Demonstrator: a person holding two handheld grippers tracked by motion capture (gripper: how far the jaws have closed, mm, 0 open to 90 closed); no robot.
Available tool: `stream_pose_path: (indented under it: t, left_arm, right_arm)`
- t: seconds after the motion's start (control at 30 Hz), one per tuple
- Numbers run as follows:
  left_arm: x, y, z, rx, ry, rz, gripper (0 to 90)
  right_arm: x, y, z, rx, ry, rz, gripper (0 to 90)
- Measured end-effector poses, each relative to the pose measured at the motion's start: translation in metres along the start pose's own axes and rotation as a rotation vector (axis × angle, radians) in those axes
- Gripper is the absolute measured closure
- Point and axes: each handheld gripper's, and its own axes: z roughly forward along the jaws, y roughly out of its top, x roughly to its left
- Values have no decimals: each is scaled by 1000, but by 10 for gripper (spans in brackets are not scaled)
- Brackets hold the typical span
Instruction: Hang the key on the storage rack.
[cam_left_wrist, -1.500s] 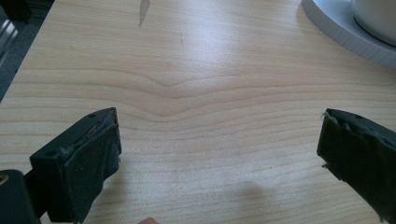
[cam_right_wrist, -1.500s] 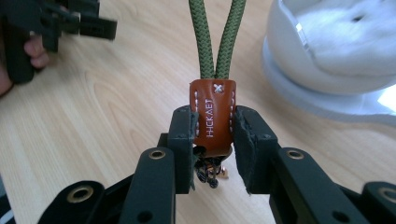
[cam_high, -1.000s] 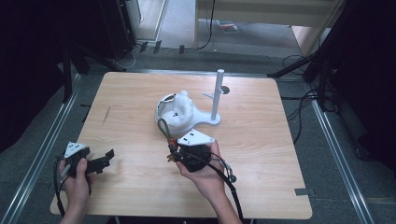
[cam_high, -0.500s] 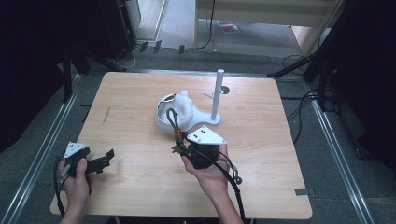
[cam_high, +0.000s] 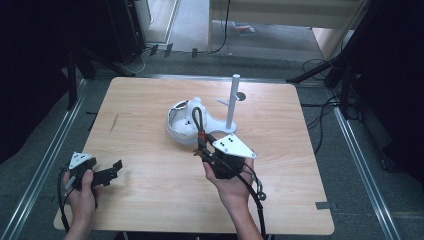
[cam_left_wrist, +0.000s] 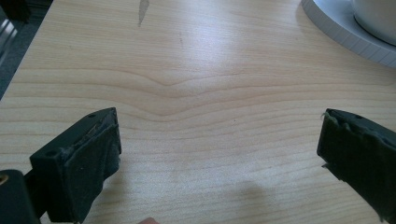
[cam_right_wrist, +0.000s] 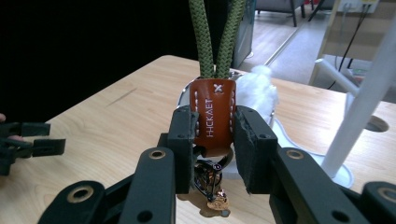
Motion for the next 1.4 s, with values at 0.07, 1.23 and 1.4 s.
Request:
stream_pose_path:
  t: [0.07,1.23,1.4]
  left_arm:
    - [0,0,0,0,0,0,5]
    - [0,0,0,-3,1,-1,5]
    - [0,0,0,-4,1,-3,4]
  right_arm:
    - [-2,0,-2,-14,-14,2,705]
    - [-30,0,-24,-124,-184,45,705]
    - [-33,-1,-22,-121,-199,43,705]
